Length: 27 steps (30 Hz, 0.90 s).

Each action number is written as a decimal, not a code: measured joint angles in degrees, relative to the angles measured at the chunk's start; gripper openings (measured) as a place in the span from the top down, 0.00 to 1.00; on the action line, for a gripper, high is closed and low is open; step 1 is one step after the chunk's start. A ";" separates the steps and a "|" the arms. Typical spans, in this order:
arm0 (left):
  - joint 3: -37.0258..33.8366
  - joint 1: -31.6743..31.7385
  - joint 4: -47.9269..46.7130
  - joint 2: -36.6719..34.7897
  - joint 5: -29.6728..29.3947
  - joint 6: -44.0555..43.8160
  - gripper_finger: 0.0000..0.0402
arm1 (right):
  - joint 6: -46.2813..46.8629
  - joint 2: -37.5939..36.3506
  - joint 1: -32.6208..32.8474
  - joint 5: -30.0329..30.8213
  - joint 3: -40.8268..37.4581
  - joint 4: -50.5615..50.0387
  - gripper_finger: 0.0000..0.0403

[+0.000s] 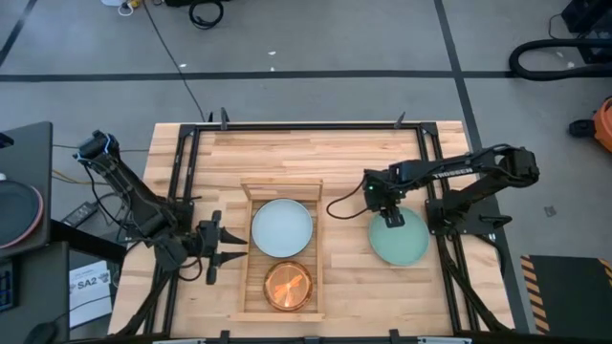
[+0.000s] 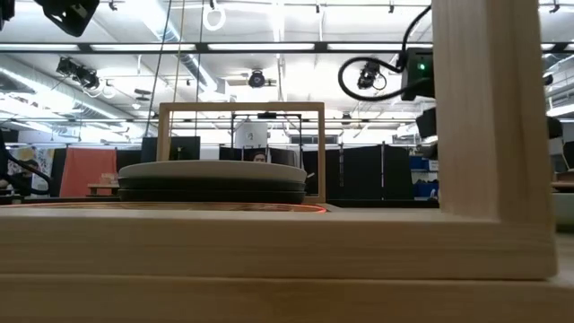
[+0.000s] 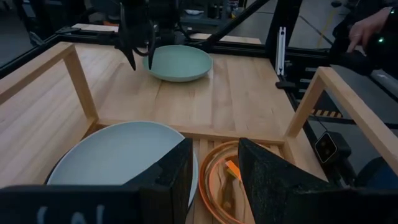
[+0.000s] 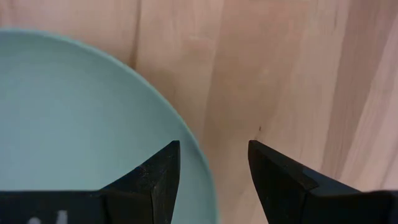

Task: Place and stack plates onto a shelf
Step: Stack the big green plate on top of the big gray plate on the shelf

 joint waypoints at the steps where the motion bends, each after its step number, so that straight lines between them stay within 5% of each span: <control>1: 0.00 0.00 -0.02 0.00 0.00 0.00 0.66 | 0.25 0.00 -0.08 0.25 -0.38 0.10 0.52; 14: 0.00 0.00 -0.16 0.02 0.00 0.10 0.66 | 0.43 0.00 -0.20 0.71 -1.41 0.23 0.55; 27: 0.00 0.00 -0.48 0.02 0.00 0.09 0.66 | 0.89 0.02 -0.20 0.46 -1.41 0.07 0.87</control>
